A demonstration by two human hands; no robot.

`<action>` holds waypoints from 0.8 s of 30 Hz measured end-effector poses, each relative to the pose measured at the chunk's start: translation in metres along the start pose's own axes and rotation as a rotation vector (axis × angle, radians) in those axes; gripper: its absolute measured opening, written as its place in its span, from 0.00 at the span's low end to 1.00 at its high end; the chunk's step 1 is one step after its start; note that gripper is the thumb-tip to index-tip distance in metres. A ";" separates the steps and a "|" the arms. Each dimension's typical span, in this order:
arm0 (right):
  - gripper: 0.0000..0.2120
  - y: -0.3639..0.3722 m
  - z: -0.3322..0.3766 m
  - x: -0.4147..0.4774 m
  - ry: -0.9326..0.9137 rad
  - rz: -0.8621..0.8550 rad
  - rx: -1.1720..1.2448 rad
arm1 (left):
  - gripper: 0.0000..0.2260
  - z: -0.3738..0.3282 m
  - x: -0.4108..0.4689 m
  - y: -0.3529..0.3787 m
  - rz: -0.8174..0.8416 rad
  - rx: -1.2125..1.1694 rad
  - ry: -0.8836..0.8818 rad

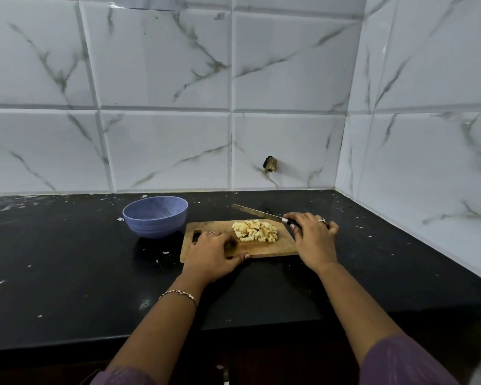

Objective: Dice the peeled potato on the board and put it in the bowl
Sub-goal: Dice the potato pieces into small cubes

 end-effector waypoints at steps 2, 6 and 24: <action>0.15 -0.002 -0.002 -0.001 0.023 -0.023 -0.005 | 0.26 -0.001 -0.002 0.000 0.015 0.006 0.002; 0.15 -0.003 -0.007 -0.001 0.060 -0.044 -0.035 | 0.24 -0.002 -0.005 -0.001 0.022 0.018 0.004; 0.08 -0.030 -0.049 -0.042 0.432 0.057 0.164 | 0.33 -0.015 -0.034 0.007 0.074 0.085 -0.008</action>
Point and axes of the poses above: each hand's wrist, its own x-axis towards the middle knuckle, its own y-axis out of the palm, z = x × y, the point moved 8 cm from there along x, towards the middle knuckle, and after that the axes turned 2 degrees about -x, right-handed, at the moved point
